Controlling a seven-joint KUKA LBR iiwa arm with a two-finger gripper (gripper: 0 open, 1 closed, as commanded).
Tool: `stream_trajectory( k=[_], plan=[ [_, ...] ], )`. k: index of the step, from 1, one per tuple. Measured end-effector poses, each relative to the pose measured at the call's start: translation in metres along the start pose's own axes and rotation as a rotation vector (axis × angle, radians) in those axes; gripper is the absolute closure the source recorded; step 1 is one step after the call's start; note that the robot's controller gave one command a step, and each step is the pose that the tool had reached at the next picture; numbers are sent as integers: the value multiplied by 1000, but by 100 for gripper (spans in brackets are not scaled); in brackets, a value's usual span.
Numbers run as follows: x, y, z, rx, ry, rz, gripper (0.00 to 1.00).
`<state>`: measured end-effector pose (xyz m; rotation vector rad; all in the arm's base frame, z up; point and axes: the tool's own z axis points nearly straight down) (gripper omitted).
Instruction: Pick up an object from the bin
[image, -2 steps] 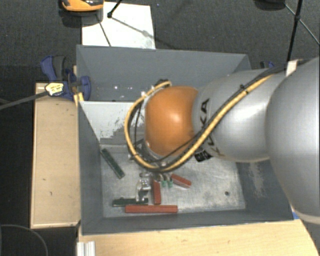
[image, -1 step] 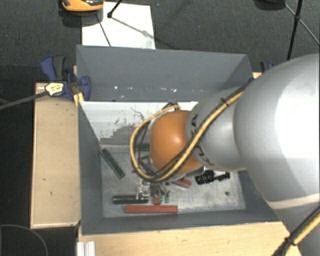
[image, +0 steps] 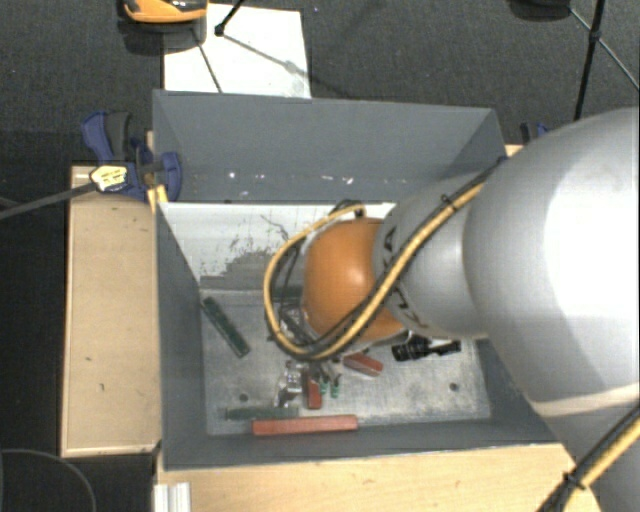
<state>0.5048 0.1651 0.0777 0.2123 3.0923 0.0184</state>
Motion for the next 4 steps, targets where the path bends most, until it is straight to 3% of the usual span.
stream_trajectory(
  k=[1, 3, 4],
  plan=[
    [0, 0, 0, 0, 0, 1, 0],
    [-13, -85, -13, 8, 20, -89, 0],
    [17, -13, 2, 2, 28, -426, 100]
  ],
)
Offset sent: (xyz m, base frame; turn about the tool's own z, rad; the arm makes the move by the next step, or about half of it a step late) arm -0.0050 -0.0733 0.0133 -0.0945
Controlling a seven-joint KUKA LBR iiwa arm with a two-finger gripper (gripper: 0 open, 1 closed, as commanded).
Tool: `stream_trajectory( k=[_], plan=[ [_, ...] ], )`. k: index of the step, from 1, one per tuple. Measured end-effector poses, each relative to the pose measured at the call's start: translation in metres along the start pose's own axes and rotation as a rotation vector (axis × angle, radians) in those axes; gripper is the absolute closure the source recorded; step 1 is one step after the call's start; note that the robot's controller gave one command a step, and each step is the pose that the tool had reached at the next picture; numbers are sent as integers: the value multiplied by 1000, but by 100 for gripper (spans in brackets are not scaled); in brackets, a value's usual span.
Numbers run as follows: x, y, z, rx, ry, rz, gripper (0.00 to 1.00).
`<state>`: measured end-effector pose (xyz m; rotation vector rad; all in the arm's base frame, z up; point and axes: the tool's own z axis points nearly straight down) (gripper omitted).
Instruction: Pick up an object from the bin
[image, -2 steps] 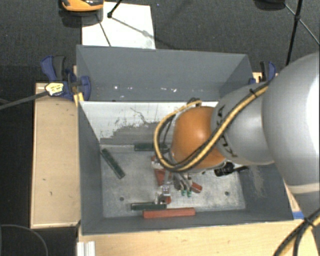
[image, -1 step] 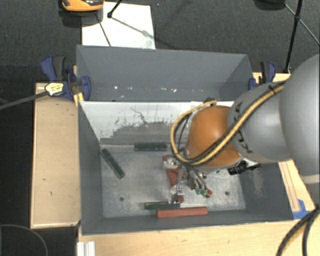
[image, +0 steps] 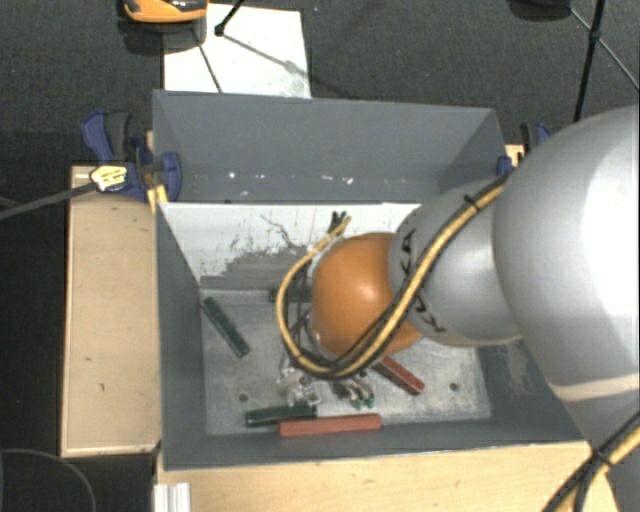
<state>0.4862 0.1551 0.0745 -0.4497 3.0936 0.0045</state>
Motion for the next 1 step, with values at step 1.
stream_trajectory(
  k=[1],
  plan=[
    [0, 0, 0, 0, 0, 1, 100]
  ],
)
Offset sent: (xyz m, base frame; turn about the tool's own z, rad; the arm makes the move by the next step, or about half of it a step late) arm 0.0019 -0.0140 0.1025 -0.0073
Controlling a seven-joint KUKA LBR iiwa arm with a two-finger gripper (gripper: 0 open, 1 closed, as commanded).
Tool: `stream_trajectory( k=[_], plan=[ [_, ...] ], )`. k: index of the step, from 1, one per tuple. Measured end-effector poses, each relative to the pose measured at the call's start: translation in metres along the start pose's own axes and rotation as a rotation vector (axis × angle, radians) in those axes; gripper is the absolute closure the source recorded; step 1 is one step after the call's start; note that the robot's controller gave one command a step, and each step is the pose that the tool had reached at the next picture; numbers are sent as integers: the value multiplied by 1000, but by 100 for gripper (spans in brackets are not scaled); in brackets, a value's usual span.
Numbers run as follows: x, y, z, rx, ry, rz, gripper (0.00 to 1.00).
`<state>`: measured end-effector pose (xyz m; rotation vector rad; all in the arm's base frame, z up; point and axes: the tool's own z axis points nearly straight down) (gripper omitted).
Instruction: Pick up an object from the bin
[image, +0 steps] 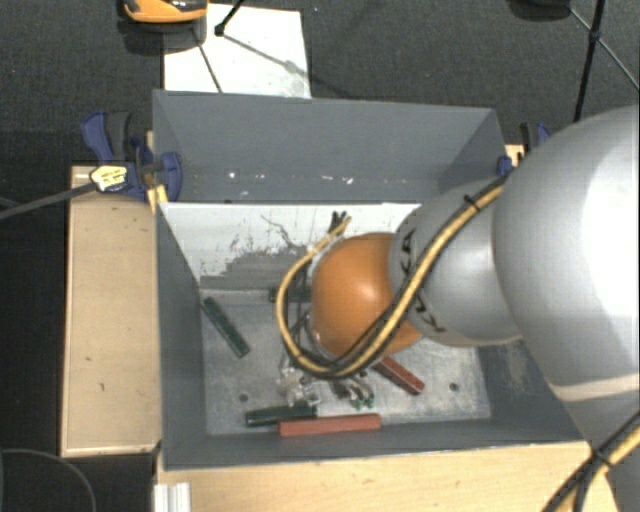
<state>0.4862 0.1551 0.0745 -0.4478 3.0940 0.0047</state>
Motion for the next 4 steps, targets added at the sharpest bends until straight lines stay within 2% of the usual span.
stream_trajectory(
  k=[1, 2, 3, 4],
  plan=[
    [5, -5, -39, 0, 21, -5, 100],
    [-3, 22, -60, 0, 14, -17, 0],
    [-3, 22, -60, 0, 14, -16, 0],
    [-9, 22, -2, 1, 1, -172, 100]
  ],
)
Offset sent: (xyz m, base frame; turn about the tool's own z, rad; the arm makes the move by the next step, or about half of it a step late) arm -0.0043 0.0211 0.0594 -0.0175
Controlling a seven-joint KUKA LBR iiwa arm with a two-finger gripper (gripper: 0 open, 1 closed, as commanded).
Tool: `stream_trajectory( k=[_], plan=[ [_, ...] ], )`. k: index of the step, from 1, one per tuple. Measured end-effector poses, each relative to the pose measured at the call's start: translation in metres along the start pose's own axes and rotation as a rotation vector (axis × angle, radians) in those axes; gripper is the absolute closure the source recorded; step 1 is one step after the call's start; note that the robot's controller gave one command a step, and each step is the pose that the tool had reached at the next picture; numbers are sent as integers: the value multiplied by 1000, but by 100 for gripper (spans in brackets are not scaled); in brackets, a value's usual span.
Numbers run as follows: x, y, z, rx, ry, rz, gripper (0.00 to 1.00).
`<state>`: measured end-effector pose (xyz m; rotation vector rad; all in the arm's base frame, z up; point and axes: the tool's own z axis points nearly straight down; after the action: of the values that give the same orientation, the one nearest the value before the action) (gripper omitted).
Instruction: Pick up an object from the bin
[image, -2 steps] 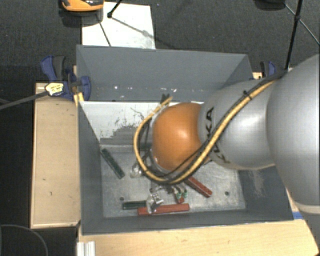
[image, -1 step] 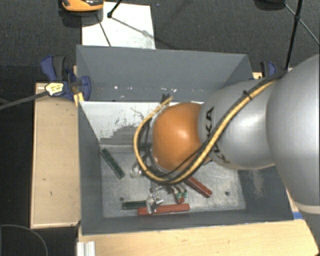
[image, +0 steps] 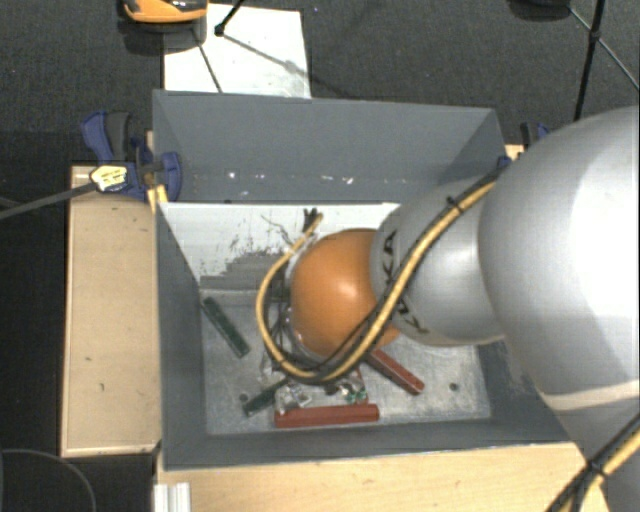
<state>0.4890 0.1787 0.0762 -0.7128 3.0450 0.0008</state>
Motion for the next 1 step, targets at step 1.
stream_trajectory(
  k=[1],
  plan=[
    [0, 0, 0, 0, 0, 5, 100]
  ],
)
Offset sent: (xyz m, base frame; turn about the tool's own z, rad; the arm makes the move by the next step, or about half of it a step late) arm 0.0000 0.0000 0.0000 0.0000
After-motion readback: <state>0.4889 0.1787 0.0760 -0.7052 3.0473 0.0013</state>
